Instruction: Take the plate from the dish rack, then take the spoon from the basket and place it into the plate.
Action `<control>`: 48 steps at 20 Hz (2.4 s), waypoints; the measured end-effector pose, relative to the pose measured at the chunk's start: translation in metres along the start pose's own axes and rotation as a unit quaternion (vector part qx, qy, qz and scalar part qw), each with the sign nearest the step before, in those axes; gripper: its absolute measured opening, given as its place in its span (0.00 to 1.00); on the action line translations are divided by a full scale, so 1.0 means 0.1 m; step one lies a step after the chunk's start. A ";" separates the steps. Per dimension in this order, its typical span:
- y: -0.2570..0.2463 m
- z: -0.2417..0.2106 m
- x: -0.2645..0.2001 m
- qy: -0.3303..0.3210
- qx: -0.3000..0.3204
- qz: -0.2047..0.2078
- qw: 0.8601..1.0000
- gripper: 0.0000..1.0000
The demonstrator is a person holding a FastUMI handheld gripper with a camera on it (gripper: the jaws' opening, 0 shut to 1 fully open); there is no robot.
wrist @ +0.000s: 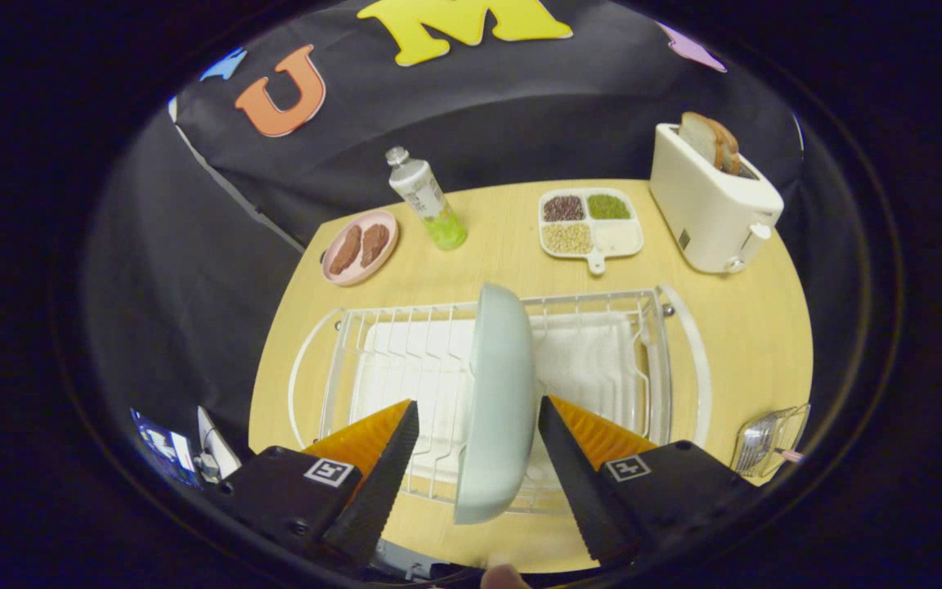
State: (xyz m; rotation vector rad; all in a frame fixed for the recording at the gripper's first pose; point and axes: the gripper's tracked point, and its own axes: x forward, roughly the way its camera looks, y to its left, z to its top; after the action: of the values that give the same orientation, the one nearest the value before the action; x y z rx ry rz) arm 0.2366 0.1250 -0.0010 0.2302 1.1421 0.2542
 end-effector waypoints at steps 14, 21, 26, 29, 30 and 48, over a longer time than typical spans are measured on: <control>-0.20 0.01 0.12 0.017 0.015 -0.115 0.993 0.44; -0.12 0.18 -0.15 -0.027 -0.035 -0.208 0.977 0.40; -0.04 0.13 -0.42 -0.062 -0.039 -0.195 0.978 0.35; 0.02 -0.03 -0.64 -0.094 -0.034 -0.164 0.981 0.35; 0.05 -0.13 -0.71 -0.103 -0.029 -0.145 0.984 0.35; -0.79 -2.15 -0.48 -0.189 0.138 0.043 0.971 0.35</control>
State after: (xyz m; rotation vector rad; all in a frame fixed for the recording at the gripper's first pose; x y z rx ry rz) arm 0.0278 0.0455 -0.0696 0.5515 0.7863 0.1201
